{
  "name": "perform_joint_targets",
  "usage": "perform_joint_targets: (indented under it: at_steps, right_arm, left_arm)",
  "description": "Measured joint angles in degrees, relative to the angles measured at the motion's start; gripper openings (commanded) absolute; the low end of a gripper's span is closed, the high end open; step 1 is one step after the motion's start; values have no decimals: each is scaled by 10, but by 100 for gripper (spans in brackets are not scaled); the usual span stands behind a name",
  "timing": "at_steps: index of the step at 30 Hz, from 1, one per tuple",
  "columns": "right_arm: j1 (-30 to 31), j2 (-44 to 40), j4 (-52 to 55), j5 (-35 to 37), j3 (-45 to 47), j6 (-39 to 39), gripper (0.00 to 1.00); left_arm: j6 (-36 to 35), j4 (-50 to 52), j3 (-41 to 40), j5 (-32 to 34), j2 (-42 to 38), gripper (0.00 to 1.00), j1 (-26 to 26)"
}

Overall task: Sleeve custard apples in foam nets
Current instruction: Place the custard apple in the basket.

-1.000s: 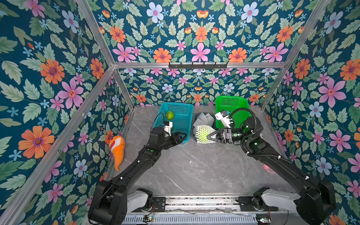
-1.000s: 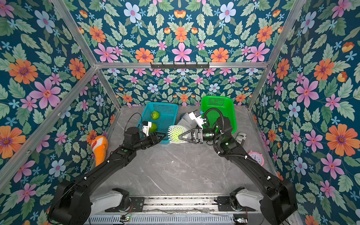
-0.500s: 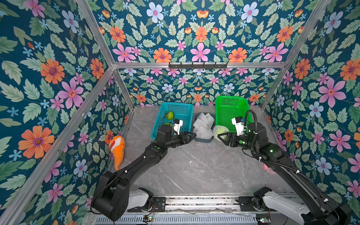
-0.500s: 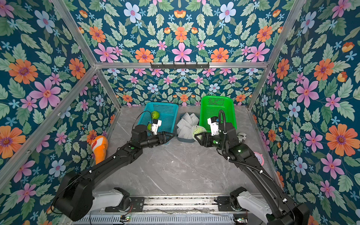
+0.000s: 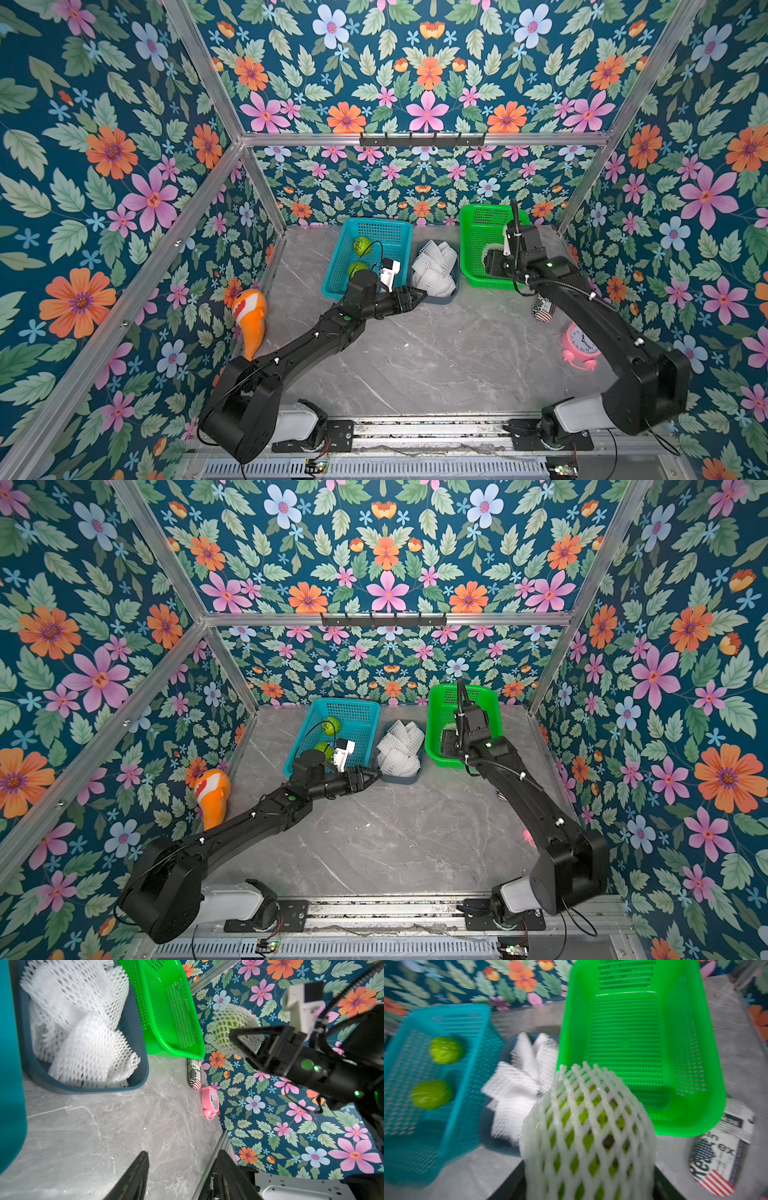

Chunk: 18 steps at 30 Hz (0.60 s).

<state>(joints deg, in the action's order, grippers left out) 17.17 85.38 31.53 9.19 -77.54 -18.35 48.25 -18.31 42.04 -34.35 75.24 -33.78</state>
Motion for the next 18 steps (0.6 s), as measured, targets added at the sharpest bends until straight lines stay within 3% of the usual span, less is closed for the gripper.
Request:
perform_joint_targets:
  at_steps: [8, 18]
  right_arm:
    - [-28, 206, 56, 92, -156, 25, 65]
    - [-36, 344, 112, 140, -255, 47, 65]
  left_arm:
    - [0, 0, -22, 20, -23, 56, -1]
    - [-2, 5, -35, 37, -39, 56, -1]
